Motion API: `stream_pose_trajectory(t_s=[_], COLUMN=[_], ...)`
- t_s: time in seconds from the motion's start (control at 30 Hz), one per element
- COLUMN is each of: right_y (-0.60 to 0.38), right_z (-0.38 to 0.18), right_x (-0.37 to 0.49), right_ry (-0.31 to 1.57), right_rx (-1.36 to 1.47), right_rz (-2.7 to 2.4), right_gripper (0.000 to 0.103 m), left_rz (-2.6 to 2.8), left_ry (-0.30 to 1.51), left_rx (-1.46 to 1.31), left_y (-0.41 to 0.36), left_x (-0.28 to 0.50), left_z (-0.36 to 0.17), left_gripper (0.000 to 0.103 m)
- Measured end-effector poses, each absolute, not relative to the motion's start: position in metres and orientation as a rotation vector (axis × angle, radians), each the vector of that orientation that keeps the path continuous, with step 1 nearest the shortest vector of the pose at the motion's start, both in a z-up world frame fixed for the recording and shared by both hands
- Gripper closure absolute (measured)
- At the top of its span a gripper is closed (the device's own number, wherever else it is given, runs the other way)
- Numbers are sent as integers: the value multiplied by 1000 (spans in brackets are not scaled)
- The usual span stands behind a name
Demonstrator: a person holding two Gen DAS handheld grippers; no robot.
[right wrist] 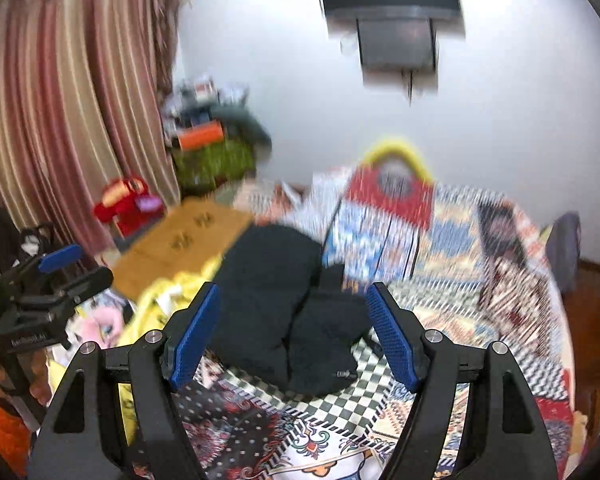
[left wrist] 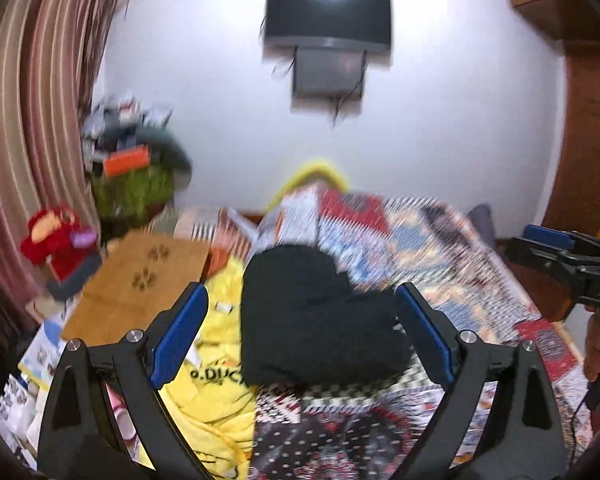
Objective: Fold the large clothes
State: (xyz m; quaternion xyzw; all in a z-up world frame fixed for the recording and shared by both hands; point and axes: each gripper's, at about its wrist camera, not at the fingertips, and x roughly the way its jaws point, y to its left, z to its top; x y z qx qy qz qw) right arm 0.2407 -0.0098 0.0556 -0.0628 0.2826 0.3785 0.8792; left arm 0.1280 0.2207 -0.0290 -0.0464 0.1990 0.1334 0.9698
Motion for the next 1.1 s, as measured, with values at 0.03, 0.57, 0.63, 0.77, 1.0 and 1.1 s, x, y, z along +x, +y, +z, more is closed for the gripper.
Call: stream_pose_trajectory(t_s=[0.03, 0.57, 0.63, 0.77, 1.0, 1.1], right_y=[-18, -68, -69, -71, -70, -71], right_z=[70, 123, 121, 120, 119, 116], right_x=[226, 107, 105, 102, 100, 96], right_ry=[545, 221, 213, 201, 197, 200], right_rx=[-125, -64, -57, -54, -42, -51], right_rz=[796, 796, 780, 741, 699, 692], right_gripper=[32, 30, 29, 19, 3, 3], left_rz=[265, 275, 279, 311, 319, 310], left_ry=[373, 99, 100, 94, 100, 105], left_rx=[-88, -63, -67, -44, -38, -45], left_y=[213, 128, 126, 120, 116, 115], left_x=[118, -11, -15, -22, -25, -24], left_z=[-19, 43, 43, 40, 36, 34], left_gripper=[8, 7, 4, 1, 0, 0])
